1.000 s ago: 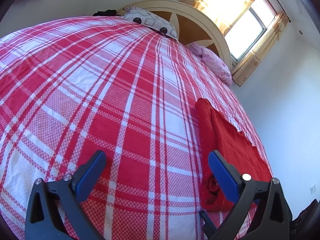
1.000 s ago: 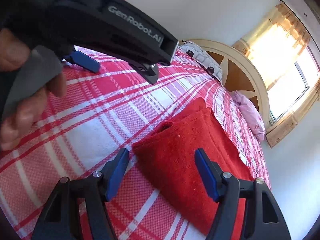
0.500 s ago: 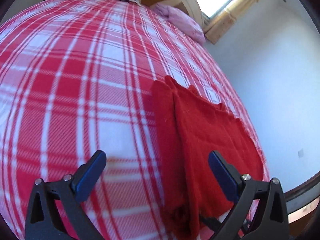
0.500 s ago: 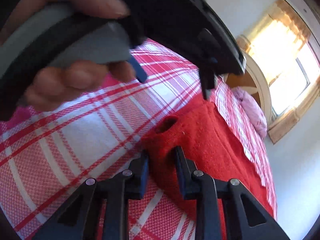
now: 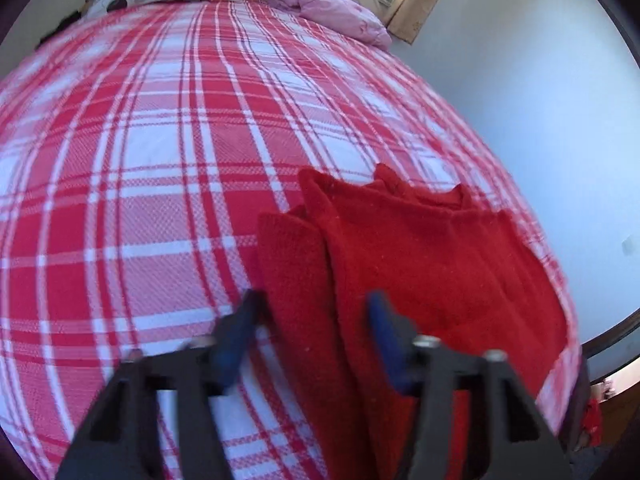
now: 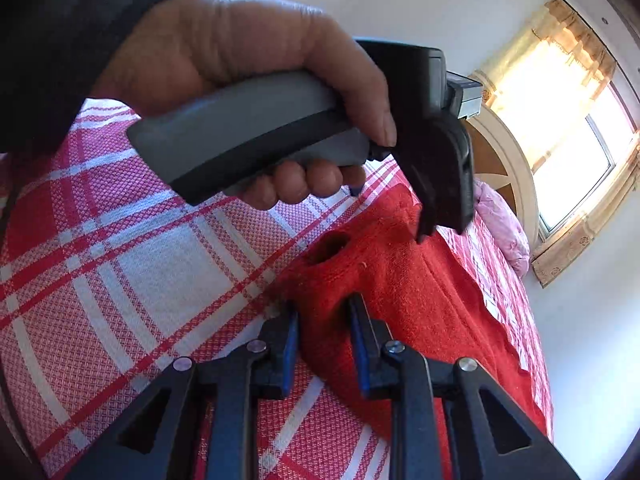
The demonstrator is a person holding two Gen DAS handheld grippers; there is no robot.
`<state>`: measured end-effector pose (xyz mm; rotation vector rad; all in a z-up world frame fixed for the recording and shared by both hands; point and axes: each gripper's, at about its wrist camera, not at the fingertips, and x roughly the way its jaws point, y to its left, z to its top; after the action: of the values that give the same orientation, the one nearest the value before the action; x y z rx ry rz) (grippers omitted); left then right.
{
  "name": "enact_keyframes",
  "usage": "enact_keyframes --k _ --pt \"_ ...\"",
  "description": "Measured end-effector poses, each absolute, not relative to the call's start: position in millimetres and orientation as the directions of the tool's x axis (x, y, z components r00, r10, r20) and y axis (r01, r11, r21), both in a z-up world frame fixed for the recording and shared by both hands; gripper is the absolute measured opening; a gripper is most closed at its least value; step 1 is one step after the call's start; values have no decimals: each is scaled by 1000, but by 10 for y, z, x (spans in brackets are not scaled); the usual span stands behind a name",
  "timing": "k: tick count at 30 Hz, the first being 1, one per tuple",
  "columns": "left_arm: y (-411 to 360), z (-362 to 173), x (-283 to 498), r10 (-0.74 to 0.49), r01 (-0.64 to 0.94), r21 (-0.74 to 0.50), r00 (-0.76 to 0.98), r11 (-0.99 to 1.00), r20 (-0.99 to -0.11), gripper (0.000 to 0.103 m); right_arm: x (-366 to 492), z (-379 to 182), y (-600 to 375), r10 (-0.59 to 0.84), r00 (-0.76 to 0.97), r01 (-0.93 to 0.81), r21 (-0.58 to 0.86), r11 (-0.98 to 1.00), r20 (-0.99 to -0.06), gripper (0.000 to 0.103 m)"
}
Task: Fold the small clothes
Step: 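Lift the held edge with the right gripper while the left gripper pinches the sweater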
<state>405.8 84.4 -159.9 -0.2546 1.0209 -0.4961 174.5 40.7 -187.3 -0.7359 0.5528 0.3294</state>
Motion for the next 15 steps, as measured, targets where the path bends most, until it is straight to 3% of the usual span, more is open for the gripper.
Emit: enact_keyframes --k 3,5,15 --pt "846 -1607 4078 -545 250 -485 420 838 -725 16 1712 -1827 373 115 807 -473 -516 715 -580 13" --pt "803 -1535 4032 -517 255 -450 453 856 -727 15 1703 -1759 309 142 805 -475 -482 736 -576 12" --pt "641 -978 3929 -583 258 -533 503 806 -639 14 1713 -1212 -251 262 795 -459 -261 849 -547 10"
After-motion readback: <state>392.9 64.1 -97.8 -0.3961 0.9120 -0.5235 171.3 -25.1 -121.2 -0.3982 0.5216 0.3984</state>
